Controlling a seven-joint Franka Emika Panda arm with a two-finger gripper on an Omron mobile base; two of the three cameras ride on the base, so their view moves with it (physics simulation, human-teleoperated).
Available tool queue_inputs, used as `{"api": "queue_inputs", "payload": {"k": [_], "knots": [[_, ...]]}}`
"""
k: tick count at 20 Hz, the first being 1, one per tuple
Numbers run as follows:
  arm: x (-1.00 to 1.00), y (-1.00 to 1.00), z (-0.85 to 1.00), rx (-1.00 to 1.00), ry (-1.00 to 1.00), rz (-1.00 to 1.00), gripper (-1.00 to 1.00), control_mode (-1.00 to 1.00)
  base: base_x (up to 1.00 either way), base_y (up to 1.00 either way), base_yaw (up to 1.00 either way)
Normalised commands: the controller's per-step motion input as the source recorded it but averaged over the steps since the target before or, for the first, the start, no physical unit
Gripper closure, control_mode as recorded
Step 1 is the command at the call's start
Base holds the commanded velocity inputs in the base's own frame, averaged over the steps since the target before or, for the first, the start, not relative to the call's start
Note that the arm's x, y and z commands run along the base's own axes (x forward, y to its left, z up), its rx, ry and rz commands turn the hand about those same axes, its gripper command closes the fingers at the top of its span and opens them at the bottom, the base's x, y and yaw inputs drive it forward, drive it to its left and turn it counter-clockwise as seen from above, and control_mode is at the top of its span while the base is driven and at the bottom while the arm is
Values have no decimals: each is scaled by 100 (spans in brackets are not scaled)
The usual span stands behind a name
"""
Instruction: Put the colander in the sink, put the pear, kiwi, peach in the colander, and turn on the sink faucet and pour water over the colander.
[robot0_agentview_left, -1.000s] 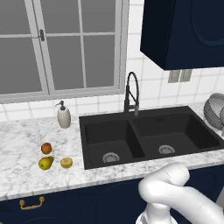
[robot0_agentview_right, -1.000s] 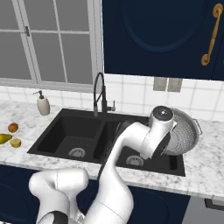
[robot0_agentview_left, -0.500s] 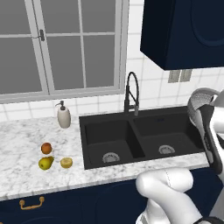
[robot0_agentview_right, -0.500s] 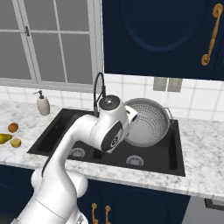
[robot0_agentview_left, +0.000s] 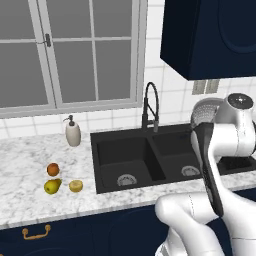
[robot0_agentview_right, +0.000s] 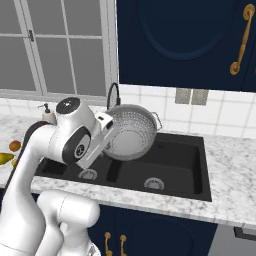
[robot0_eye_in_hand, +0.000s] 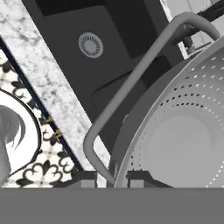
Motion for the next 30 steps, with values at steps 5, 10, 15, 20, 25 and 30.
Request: {"api": "queue_inputs", "payload": {"k": [5, 10, 15, 20, 25, 30], "knots": [[-34, 100, 27, -9, 0, 4, 100, -100, 0, 0, 0], [-10, 100, 22, -5, 0, 11, 100, -100, 0, 0, 0], [6, 100, 4, -3, 7, 14, 100, -100, 0, 0, 0], [32, 100, -8, -1, 13, 16, 100, -100, 0, 0, 0], [38, 75, -58, -14, 13, 12, 100, -100, 0, 0, 0], [60, 39, -81, -18, 18, 6, 100, -100, 0, 0, 0]]}}
